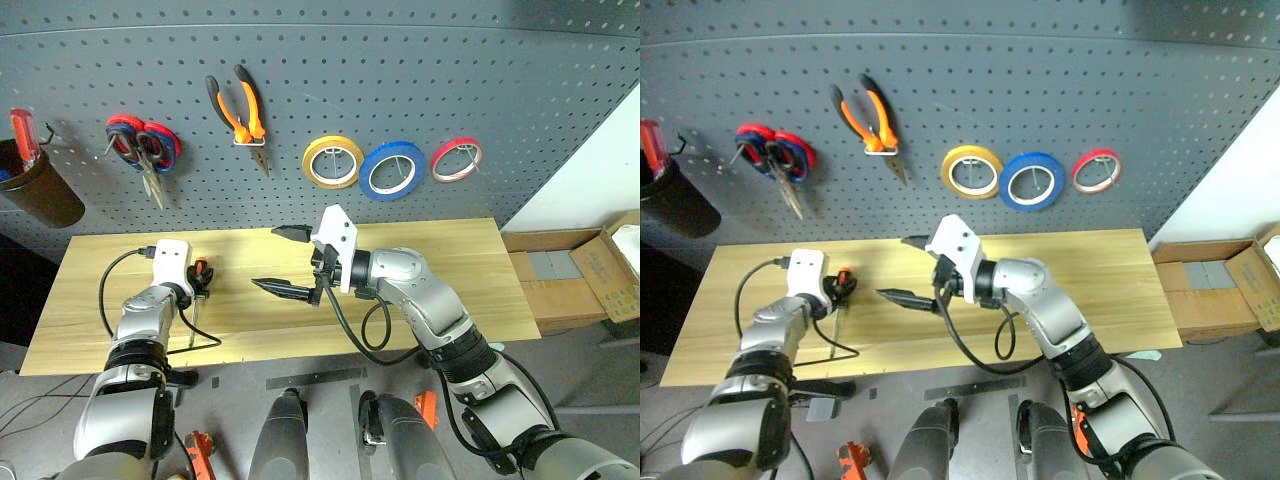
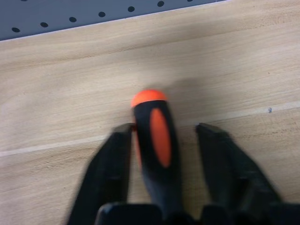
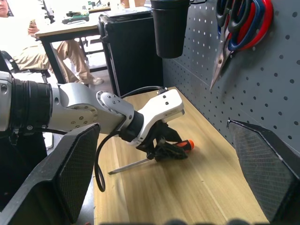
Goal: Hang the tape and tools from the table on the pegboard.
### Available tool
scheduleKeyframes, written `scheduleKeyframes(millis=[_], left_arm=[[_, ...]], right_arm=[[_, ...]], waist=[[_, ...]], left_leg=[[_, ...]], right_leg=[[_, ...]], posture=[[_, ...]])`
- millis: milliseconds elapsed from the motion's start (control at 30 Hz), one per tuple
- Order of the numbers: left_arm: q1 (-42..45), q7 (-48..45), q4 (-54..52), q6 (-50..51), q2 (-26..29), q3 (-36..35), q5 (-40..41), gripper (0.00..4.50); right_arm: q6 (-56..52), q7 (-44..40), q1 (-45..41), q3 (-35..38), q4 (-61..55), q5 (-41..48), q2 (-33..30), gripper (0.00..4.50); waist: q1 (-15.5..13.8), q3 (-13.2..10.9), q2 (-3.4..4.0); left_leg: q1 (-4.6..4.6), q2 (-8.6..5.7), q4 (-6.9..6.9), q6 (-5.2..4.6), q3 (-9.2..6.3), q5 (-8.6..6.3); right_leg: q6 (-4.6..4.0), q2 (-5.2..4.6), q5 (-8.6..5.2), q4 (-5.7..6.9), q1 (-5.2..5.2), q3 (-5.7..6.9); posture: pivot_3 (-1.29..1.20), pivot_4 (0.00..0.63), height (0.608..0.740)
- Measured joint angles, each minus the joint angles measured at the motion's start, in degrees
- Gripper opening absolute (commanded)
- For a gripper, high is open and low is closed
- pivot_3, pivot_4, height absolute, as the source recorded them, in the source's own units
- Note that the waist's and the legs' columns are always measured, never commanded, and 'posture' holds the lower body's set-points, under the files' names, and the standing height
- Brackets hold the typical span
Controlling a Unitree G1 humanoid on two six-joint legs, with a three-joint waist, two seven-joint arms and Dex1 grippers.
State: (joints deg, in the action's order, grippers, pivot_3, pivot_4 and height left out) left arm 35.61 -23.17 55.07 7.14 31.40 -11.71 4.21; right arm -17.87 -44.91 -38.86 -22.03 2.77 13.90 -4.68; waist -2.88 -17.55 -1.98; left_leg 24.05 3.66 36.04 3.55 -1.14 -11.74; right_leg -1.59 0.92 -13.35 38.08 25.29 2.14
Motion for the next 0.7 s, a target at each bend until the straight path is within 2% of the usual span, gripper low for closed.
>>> scheduleKeyframes(millis=[33,133,367,567,700], left_arm=[[0.0,0.0,0.0,0.0,0.2,0.0,0.0,0.86],[0.1,0.0,0.0,0.0,0.5,0.0,0.0,0.74],[-0.1,0.6,-0.8,0.0,0.4,0.0,0.0,0.74],[-2.3,1.9,-7.3,0.9,-0.2,0.0,0.2,0.74],[-3.2,3.1,-8.0,1.3,-0.4,0.0,0.3,0.74]], right_arm=[[0.0,0.0,-0.1,0.1,0.0,0.0,0.0,4.5],[0.0,0.0,-0.3,0.4,0.1,-0.2,0.0,4.5],[0.0,-0.2,-0.7,0.8,0.7,-0.4,0.1,4.5],[0.0,-0.9,-1.0,2.8,0.7,0.7,0.1,4.5],[0.0,-1.2,-1.0,2.9,0.7,0.7,-0.4,4.5]], waist=[[0.0,0.0,0.0],[0.0,0.0,0.0],[0.0,0.0,0.0],[-0.1,0.0,-0.02],[-0.1,0.0,-0.04]], left_leg=[[0.0,0.0,0.0,0.0,0.0,0.0],[0.0,0.0,0.0,0.0,0.0,0.0],[0.02,0.0,-0.01,0.0,0.0,0.0],[0.05,-0.01,-0.01,0.01,0.0,0.0],[0.05,0.0,-0.02,0.01,-0.01,0.0]], right_leg=[[0.0,0.0,0.0,0.0,0.0,0.0],[0.0,-0.01,0.0,0.0,0.0,0.0],[0.0,-0.01,0.0,-0.02,0.01,0.0],[0.0,-0.04,0.0,-0.05,0.01,0.01],[0.0,-0.04,0.0,-0.04,0.02,0.03]], posture=[[0.14,0.34,0.74],[0.15,0.336,0.74],[0.15,0.312,0.74],[0.16,0.294,0.74],[0.16,0.282,0.74]])
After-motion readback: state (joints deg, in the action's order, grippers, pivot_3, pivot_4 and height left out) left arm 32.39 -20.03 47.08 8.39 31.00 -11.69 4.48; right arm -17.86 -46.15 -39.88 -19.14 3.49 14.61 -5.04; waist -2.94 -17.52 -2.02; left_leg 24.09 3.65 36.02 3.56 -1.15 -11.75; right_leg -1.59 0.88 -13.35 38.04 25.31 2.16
